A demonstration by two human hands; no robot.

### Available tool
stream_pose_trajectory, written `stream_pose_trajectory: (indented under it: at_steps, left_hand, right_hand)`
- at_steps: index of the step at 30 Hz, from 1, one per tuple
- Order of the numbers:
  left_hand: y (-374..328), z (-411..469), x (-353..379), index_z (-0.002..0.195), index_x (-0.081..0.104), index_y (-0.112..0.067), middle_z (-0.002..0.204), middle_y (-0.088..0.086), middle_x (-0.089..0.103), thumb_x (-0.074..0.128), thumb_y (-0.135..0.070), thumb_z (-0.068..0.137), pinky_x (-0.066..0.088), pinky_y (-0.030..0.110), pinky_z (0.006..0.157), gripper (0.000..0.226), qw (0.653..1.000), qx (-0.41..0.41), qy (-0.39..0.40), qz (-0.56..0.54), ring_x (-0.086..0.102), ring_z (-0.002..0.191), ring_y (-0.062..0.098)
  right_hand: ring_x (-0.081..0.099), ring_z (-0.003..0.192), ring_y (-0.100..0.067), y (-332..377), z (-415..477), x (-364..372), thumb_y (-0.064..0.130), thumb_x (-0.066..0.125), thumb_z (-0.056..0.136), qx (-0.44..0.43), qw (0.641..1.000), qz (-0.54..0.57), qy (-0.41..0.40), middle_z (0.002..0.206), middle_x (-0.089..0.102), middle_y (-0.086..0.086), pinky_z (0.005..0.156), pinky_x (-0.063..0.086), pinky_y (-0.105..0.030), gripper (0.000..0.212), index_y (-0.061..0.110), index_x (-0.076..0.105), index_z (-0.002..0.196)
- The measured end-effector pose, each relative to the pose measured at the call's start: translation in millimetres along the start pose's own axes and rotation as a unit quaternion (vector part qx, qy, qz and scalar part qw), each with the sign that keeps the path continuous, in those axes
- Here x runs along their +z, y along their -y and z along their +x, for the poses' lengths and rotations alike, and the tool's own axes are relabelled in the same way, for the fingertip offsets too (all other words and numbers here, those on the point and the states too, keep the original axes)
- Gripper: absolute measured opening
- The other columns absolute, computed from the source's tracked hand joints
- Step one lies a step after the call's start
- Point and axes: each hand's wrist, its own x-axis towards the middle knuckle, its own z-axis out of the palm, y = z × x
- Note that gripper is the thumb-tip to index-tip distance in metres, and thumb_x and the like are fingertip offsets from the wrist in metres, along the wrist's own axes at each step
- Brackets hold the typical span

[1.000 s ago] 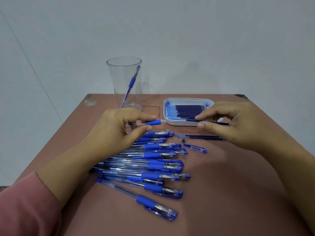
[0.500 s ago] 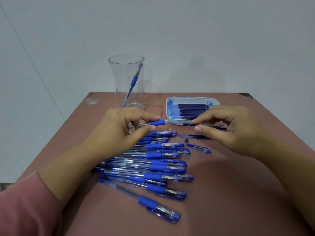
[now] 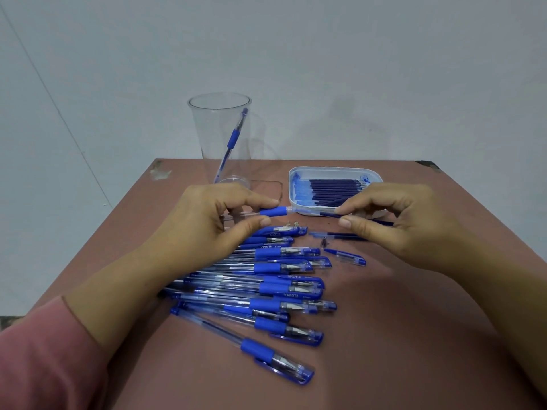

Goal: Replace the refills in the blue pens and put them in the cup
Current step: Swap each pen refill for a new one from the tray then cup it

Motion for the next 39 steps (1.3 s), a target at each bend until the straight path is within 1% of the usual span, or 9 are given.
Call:
stream_pose_trajectory:
  at_steps: [8, 12, 14, 17, 23, 25, 29, 34, 39]
  left_hand:
    - [-5.9, -0.4, 0.5, 0.11, 0.073, -0.025, 0.088, -0.031, 0.058, 0.069, -0.031, 0.086, 0.042, 0.003, 0.073, 0.025, 0.996, 0.056, 0.042, 0.062, 0.057, 0.08, -0.015]
    - [-6.9, -0.6, 0.0, 0.111, 0.072, -0.028, 0.087, -0.022, 0.065, 0.069, -0.031, 0.086, 0.04, 0.003, 0.07, 0.025, 0.997, 0.045, 0.033, 0.057, 0.06, 0.078, -0.008]
    - [-7.4, -0.7, -0.8, 0.112, 0.07, -0.03, 0.089, -0.018, 0.068, 0.069, -0.032, 0.087, 0.042, 0.005, 0.07, 0.025, 0.997, 0.039, 0.026, 0.056, 0.061, 0.079, -0.004]
    - [-8.8, -0.9, -0.1, 0.112, 0.07, -0.031, 0.092, -0.019, 0.068, 0.07, -0.031, 0.087, 0.048, 0.011, 0.073, 0.025, 0.998, 0.034, 0.025, 0.056, 0.063, 0.082, -0.004]
    - [-10.1, -1.3, 2.6, 0.113, 0.071, -0.03, 0.093, -0.026, 0.063, 0.07, -0.031, 0.088, 0.047, 0.008, 0.076, 0.025, 0.997, 0.037, 0.035, 0.063, 0.061, 0.085, -0.009]
    - [-10.1, -1.1, 1.5, 0.113, 0.071, -0.029, 0.095, -0.024, 0.065, 0.067, -0.036, 0.089, 0.047, 0.008, 0.077, 0.025, 0.997, 0.038, 0.03, 0.059, 0.062, 0.087, -0.007]
    - [-9.7, -1.0, 1.4, 0.113, 0.071, -0.028, 0.094, -0.026, 0.063, 0.064, -0.039, 0.089, 0.047, 0.009, 0.077, 0.027, 0.997, 0.041, 0.029, 0.061, 0.062, 0.086, -0.008]
    - [-9.3, -1.7, 2.5, 0.112, 0.071, -0.029, 0.089, -0.034, 0.056, 0.071, -0.029, 0.087, 0.042, 0.003, 0.073, 0.025, 0.997, 0.048, 0.024, 0.062, 0.059, 0.083, -0.011]
    - [-9.3, -1.6, 2.3, 0.112, 0.072, -0.026, 0.088, -0.038, 0.053, 0.071, -0.029, 0.087, 0.04, 0.001, 0.073, 0.026, 0.997, 0.053, 0.021, 0.059, 0.056, 0.082, -0.015]
  right_hand:
    - [0.062, 0.077, -0.006, -2.3, 2.3, 14.7, 0.032, 0.068, 0.081, -0.042, 0.997, -0.039, 0.042, 0.08, 0.066, 0.013, 0.069, 0.045, -0.011, 0.019, 0.034, 0.07, 0.1]
    - [0.062, 0.085, -0.004, -1.9, 1.6, 12.6, 0.035, 0.07, 0.079, -0.047, 0.997, -0.051, 0.039, 0.088, 0.064, 0.018, 0.075, 0.046, -0.012, 0.034, 0.031, 0.066, 0.112]
    - [0.061, 0.084, -0.007, -1.0, 0.2, 8.2, 0.033, 0.071, 0.077, -0.03, 0.999, -0.04, 0.013, 0.086, 0.064, 0.016, 0.075, 0.048, -0.015, 0.028, 0.034, 0.063, 0.104]
    - [0.062, 0.081, -0.006, -0.7, 0.6, 12.0, 0.024, 0.069, 0.08, -0.026, 0.999, -0.031, 0.015, 0.083, 0.065, 0.014, 0.073, 0.05, -0.018, 0.012, 0.026, 0.066, 0.092]
    - [0.061, 0.091, 0.0, 1.2, 2.2, 16.4, 0.029, 0.068, 0.083, -0.047, 0.996, -0.06, 0.047, 0.095, 0.063, 0.02, 0.079, 0.045, -0.009, 0.03, 0.027, 0.067, 0.113]
    - [0.061, 0.088, -0.003, 1.1, 0.0, 9.1, 0.03, 0.07, 0.079, -0.026, 0.998, -0.044, 0.027, 0.091, 0.064, 0.017, 0.078, 0.046, -0.011, 0.03, 0.028, 0.065, 0.108]
    - [0.063, 0.081, -0.009, -0.3, -0.1, 7.1, 0.024, 0.068, 0.08, -0.023, 0.999, -0.04, 0.008, 0.082, 0.065, 0.013, 0.074, 0.05, -0.02, 0.011, 0.025, 0.067, 0.09]
    - [0.063, 0.089, -0.003, 2.0, 1.5, 12.8, 0.027, 0.068, 0.083, -0.038, 0.998, -0.04, 0.035, 0.094, 0.065, 0.014, 0.079, 0.046, -0.01, 0.026, 0.027, 0.069, 0.109]
    - [0.063, 0.081, -0.012, -0.3, -0.1, 11.0, 0.021, 0.073, 0.082, -0.009, 1.0, -0.021, 0.008, 0.083, 0.065, 0.011, 0.076, 0.051, -0.025, 0.015, 0.027, 0.066, 0.093]
